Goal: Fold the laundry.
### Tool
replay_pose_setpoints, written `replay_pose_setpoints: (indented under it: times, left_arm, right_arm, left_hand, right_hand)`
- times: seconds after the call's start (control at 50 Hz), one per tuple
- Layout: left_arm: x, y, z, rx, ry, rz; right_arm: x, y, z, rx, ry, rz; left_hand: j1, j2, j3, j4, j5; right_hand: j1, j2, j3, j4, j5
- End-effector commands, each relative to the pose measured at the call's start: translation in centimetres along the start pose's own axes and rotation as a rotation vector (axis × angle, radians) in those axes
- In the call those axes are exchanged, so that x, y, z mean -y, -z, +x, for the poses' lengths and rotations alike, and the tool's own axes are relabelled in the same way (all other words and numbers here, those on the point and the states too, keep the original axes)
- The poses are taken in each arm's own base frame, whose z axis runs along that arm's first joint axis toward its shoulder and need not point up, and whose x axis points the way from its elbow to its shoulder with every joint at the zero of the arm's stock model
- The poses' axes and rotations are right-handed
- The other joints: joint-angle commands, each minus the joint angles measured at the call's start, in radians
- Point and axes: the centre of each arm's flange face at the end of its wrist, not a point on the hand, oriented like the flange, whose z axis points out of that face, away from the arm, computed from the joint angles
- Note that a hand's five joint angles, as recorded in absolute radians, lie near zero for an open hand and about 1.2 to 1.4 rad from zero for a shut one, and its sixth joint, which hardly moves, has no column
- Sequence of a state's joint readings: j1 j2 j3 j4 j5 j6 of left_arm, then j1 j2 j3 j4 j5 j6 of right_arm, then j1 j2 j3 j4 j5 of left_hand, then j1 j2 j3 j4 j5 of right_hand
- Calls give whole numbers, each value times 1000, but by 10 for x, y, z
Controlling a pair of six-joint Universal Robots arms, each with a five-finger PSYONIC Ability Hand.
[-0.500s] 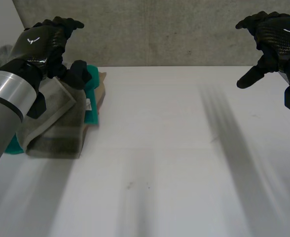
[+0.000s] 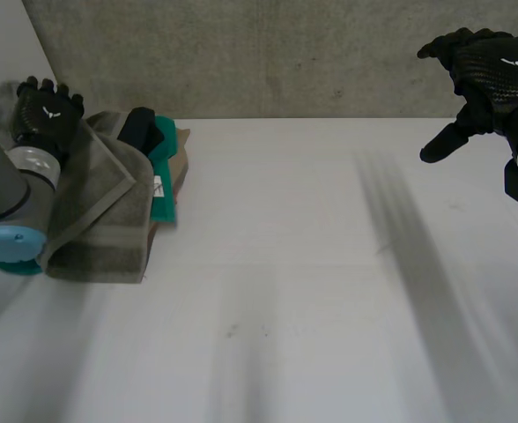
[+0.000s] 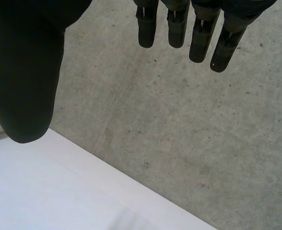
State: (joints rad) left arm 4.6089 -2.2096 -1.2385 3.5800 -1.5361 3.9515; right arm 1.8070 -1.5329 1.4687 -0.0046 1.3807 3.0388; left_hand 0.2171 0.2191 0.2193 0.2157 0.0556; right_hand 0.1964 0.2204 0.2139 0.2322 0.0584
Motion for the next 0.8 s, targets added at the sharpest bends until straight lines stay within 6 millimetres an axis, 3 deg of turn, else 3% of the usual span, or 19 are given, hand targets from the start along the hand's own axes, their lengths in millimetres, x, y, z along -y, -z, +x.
replay_pose_setpoints:
  times: [0.02, 0.06, 0.14, 0.16, 0.18, 0.24, 0.26, 0.3, 0.32, 0.38, 0.4, 0.46, 0.48, 0.52, 0.54, 0.62, 0.74, 0.8]
  left_arm:
    - [-8, -11, 13, -3, -8, 3]
    - [-4, -10, 14, -5, 2, 12]
    - [26, -3, 24, -11, 59, 78]
    - [37, -1, 25, -11, 77, 102]
    - [62, 7, 19, 0, 123, 154]
    - [100, 23, 8, 11, 214, 227]
    - [122, 36, 3, 5, 279, 269]
    - [142, 51, 1, -13, 350, 306]
    - [160, 66, 1, -40, 420, 344]
    - [186, 90, 8, -106, 526, 391]
    - [198, 106, 19, -167, 592, 405]
    - [209, 131, 44, -283, 677, 394]
    - [214, 148, 62, -368, 722, 372]
    - [213, 162, 83, -445, 757, 333]
    - [209, 172, 102, -510, 779, 291]
    - [193, 185, 135, -602, 764, 182]
    - [187, 183, 133, -610, 746, 136]
    - [178, 164, 114, -543, 746, 119]
  right_arm:
    - [0, 0, 0, 0, 0, 2]
    - [0, 0, 1, -3, 4, 3]
    - [0, -1, 3, -9, 19, 1]
    - [0, -1, 3, -9, 24, 1]
    - [0, -1, 4, -11, 27, 0]
    - [0, -1, 3, -9, 34, -1]
    - [0, -1, 3, -9, 34, -1]
    - [0, -1, 3, -8, 33, -1]
    - [0, -1, 3, -8, 33, -1]
    - [0, -1, 3, -8, 33, -1]
    - [0, 0, 3, -8, 33, 1]
    - [1, -1, 3, -8, 34, 2]
    - [1, -1, 3, -8, 34, 2]
    - [1, -1, 3, -8, 34, 2]
    - [1, -1, 3, -8, 34, 2]
    - [1, -1, 3, -6, 34, 2]
    - [1, -2, 3, -4, 37, 4]
    - [1, -3, 3, 2, 43, -4]
  left_hand:
    - [915, 913, 912, 916, 901]
    - [1178, 1176, 1176, 1180, 1165]
    - [1179, 1177, 1177, 1181, 1166]
    - [1179, 1177, 1177, 1181, 1166]
    - [1179, 1177, 1177, 1181, 1166]
    - [1179, 1177, 1177, 1181, 1166]
    - [1179, 1177, 1177, 1181, 1166]
    - [1179, 1177, 1177, 1181, 1166]
    - [1179, 1177, 1177, 1181, 1166]
    - [1179, 1177, 1177, 1181, 1166]
    - [1179, 1177, 1177, 1181, 1166]
    - [1179, 1177, 1177, 1181, 1166]
    - [1179, 1177, 1177, 1181, 1166]
    - [1179, 1177, 1177, 1181, 1166]
    - [1046, 1044, 1044, 1047, 1033]
    - [-43, -45, -45, -41, -56]
    - [-24, -26, -26, -23, -37]
    - [-15, -17, -18, -14, -28]
  right_hand:
    - [-22, -46, -39, -58, -58]
    - [-22, -46, -39, -58, -58]
    - [-22, -46, -39, -58, -58]
    - [-22, -46, -39, -58, -58]
    - [-22, -46, -39, -58, -58]
    - [-22, -46, -39, -58, -58]
    - [-22, -46, -39, -58, -58]
    - [-22, -46, -39, -58, -58]
    - [-22, -46, -39, -58, -58]
    - [-22, -46, -39, -58, -58]
    - [-22, -46, -39, -58, -58]
    - [-22, -46, -39, -58, -58]
    - [-22, -46, -39, -58, -58]
    - [-22, -46, -39, -58, -58]
    - [-22, -46, -39, -58, -58]
    - [-22, -46, -39, -58, -58]
    - [-22, -46, -39, -58, -58]
    - [-22, -46, -39, -58, -58]
